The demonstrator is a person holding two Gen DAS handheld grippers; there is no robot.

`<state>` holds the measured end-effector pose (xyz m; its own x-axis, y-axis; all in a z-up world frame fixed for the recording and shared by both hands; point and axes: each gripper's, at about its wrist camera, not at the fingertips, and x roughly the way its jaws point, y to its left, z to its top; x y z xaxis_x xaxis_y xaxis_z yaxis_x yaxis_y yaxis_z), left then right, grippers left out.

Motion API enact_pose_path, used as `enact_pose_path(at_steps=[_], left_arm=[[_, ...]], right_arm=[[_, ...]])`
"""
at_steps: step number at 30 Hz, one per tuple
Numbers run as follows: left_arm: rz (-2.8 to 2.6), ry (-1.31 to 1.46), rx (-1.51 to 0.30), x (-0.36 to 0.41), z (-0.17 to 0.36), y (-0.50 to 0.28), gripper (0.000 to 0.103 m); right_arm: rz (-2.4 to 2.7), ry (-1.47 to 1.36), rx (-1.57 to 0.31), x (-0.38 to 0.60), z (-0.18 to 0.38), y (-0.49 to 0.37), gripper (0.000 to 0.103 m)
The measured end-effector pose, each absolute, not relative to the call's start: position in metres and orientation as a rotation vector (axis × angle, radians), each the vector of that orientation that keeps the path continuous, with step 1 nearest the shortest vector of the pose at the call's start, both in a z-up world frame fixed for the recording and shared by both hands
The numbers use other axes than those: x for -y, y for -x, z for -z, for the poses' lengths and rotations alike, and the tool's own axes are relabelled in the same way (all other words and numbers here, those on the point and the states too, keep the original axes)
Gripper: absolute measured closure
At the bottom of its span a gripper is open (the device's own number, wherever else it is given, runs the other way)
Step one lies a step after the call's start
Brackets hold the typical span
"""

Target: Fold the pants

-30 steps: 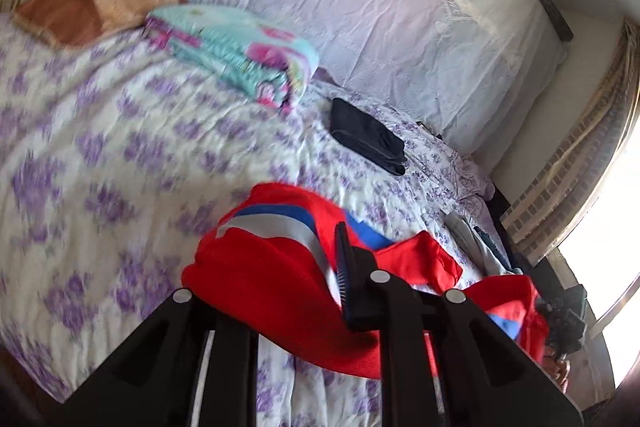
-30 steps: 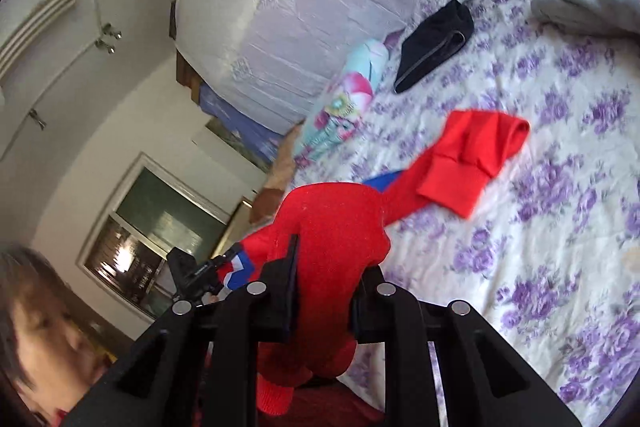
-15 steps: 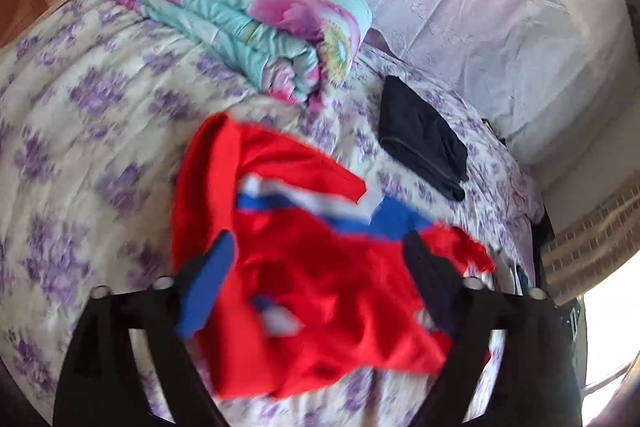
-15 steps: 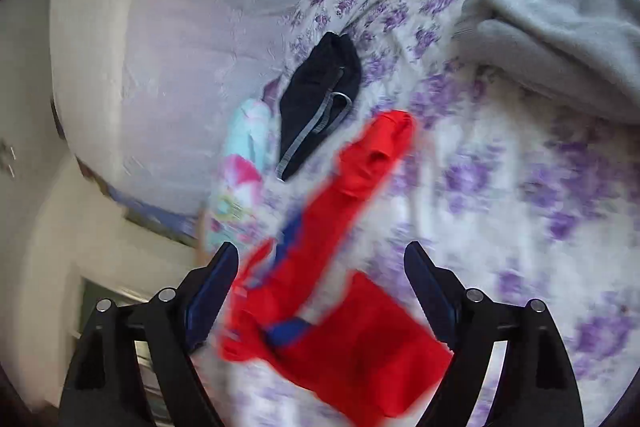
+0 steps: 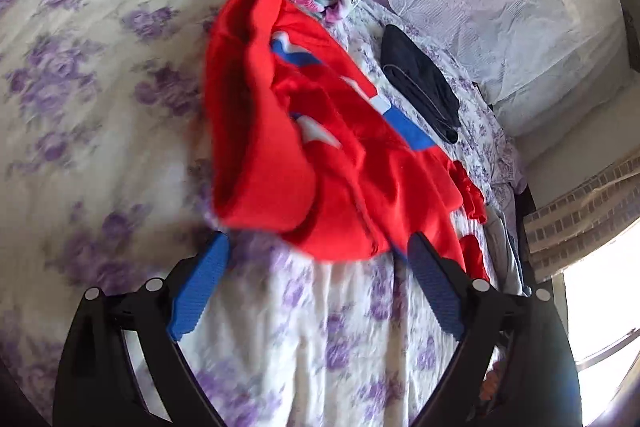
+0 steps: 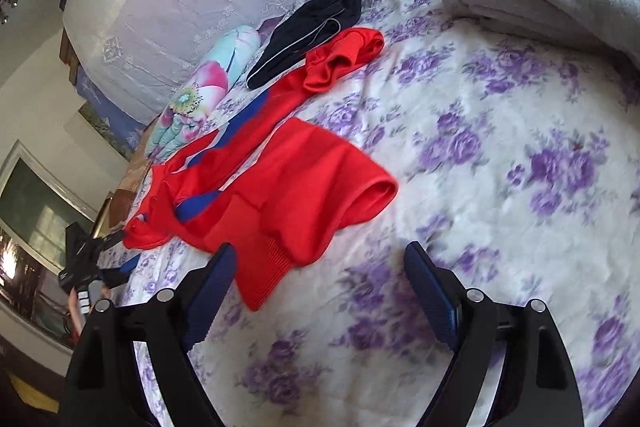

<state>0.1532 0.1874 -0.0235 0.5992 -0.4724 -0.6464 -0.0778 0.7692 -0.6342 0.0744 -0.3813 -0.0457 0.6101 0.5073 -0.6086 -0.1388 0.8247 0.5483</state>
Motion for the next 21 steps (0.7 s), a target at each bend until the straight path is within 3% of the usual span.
enact_pose_path(at_steps=[1,2,3,4,5,8,11,14,16,19,21], left_arm=[[0.232,0.668,-0.902,-0.185,0.022,-0.159,0.017],[0.217,0.664,-0.891,-0.184,0.021,-0.162,0.027],[0.201,0.660,-0.880,-0.184,0.021,-0.168,0.045],[0.199,0.654,-0.870,-0.185,0.022,-0.171,0.055],[0.207,0.647,-0.862,-0.187,0.024,-0.174,0.073],[0.229,0.648,-0.829,-0.198,0.034,-0.165,0.078],[0.246,0.703,-0.814,-0.209,0.040,-0.158,0.078],[0.267,0.755,-0.822,-0.213,0.045,-0.162,0.078],[0.266,0.751,-0.819,-0.212,0.045,-0.162,0.078],[0.256,0.732,-0.819,-0.210,0.044,-0.162,0.077],[0.256,0.731,-0.819,-0.210,0.044,-0.163,0.076]], right_arm=[[-0.394,-0.481,-0.837,0.380,0.046,-0.068,0.017],[-0.393,-0.482,-0.834,0.378,0.046,-0.063,0.017],[-0.393,-0.489,-0.834,0.377,0.046,-0.062,0.017],[-0.399,-0.506,-0.837,0.377,0.045,-0.061,0.017],[-0.412,-0.532,-0.843,0.376,0.046,-0.059,0.017],[-0.476,-0.594,-0.876,0.370,0.050,-0.051,0.020],[-0.539,-0.618,-0.925,0.355,0.057,-0.052,0.033],[-0.563,-0.683,-0.959,0.347,0.066,-0.075,0.058],[-0.596,-0.753,-1.003,0.340,0.077,-0.092,0.090],[-0.665,-0.864,-0.993,0.330,0.073,-0.107,0.095],[-0.682,-0.966,-0.852,0.342,0.049,-0.120,0.094]])
